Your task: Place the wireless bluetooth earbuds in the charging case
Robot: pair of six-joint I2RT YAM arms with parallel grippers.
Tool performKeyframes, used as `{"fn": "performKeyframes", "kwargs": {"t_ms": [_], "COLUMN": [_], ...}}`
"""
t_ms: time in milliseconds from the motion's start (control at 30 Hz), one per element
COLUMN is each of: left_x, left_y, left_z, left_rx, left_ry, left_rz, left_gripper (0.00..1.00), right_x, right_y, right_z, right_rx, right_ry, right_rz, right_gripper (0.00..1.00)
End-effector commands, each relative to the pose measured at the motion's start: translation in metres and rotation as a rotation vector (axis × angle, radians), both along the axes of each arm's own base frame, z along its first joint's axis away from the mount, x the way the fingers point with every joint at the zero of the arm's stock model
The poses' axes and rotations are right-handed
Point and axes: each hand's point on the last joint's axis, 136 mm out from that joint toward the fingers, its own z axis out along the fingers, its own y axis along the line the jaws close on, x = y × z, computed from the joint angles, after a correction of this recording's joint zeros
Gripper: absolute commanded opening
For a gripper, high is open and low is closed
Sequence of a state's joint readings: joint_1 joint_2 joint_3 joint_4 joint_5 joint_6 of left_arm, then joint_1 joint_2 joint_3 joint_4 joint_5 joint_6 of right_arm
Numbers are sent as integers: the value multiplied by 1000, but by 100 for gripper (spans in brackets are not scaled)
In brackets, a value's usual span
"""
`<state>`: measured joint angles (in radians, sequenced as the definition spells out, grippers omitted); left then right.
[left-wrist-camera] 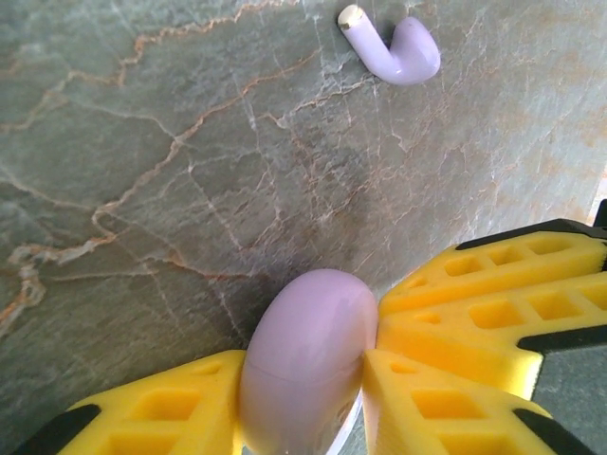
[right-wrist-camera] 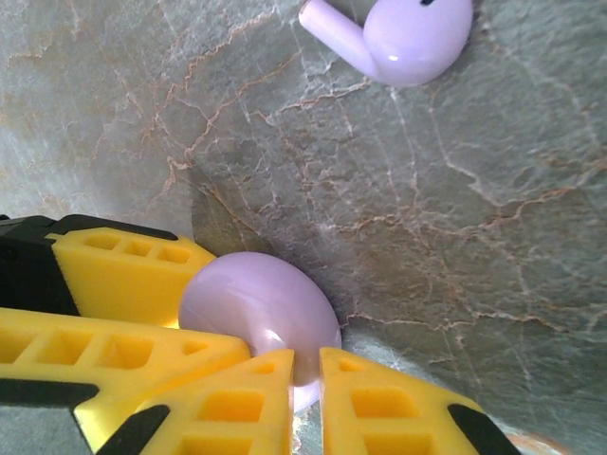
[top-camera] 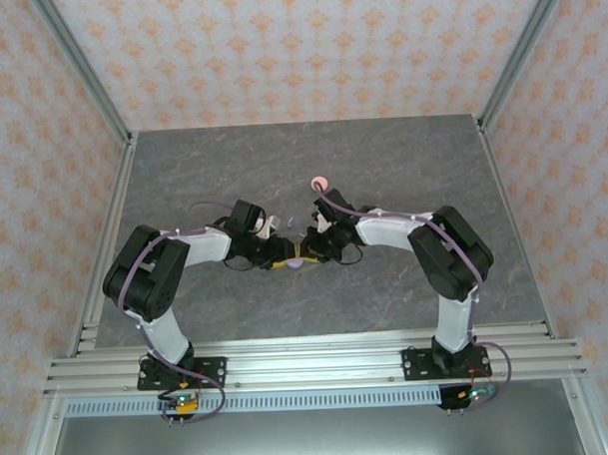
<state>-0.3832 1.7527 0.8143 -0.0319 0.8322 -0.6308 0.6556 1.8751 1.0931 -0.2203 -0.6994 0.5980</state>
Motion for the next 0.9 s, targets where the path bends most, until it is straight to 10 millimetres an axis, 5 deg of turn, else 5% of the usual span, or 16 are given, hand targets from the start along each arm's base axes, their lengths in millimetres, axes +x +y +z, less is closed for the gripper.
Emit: {"fn": "performKeyframes", "kwargs": {"t_ms": [0,600,867], "left_x": [0,9,17], "left_y": [-11,-8,-9], "left_z": [11,43,90], "left_rx": [-61,-70,-117], "left_ry": [-25,-120,-276], "left_rz": [-30,7,9], "left_gripper": [32,22,22], "right_x": [-2,17,21], "right_y": [-4,-31,-48], "right_z": [-7,45,84], "right_rx": [-55,-8,92], "right_ry": [-6,-141,-226], "right_rz": [7,-76,-44], "right_gripper": [15,22,26]}}
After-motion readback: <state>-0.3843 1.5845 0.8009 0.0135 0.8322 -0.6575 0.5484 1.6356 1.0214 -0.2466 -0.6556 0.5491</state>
